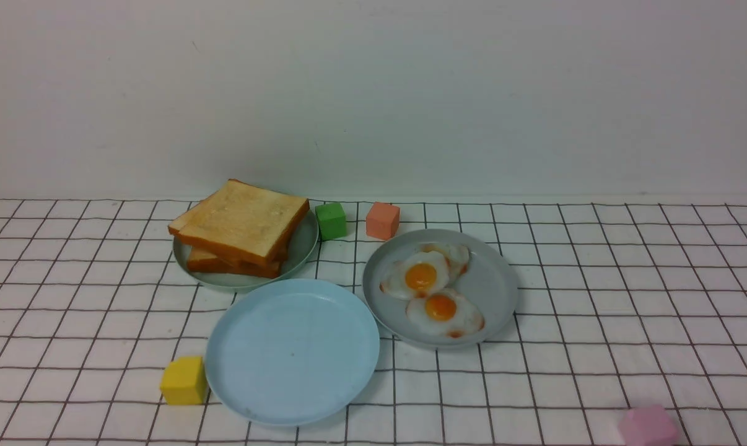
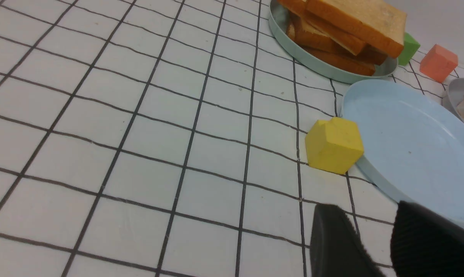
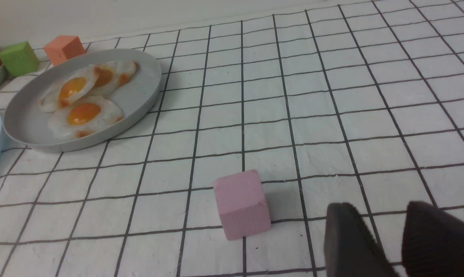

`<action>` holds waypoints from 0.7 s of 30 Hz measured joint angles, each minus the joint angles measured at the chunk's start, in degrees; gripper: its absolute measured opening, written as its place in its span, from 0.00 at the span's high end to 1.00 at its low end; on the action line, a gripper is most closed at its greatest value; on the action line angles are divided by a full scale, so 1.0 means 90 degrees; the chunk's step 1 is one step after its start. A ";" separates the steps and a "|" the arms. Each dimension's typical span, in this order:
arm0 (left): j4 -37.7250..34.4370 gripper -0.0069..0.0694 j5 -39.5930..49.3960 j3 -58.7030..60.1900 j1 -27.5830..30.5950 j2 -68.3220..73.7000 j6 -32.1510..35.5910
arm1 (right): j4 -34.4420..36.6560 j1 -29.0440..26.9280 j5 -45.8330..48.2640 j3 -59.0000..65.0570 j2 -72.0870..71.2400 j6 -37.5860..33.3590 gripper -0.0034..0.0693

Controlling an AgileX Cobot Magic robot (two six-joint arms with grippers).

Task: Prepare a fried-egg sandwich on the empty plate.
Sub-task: Use the left arm to grab a slice of bread

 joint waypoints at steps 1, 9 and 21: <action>0.0000 0.60 0.0000 0.0000 0.0000 0.0000 0.0000 | 0.0000 0.0000 0.0000 0.0000 0.0000 0.0000 0.62; 0.0005 0.60 0.0000 0.0000 0.0000 0.0000 0.0000 | 0.0000 0.0000 0.0000 0.0000 0.0000 0.0000 0.62; -0.2432 0.60 -0.1547 0.0000 0.0000 0.0000 -0.1191 | 0.0000 0.0000 0.0000 0.0000 0.0000 0.0000 0.62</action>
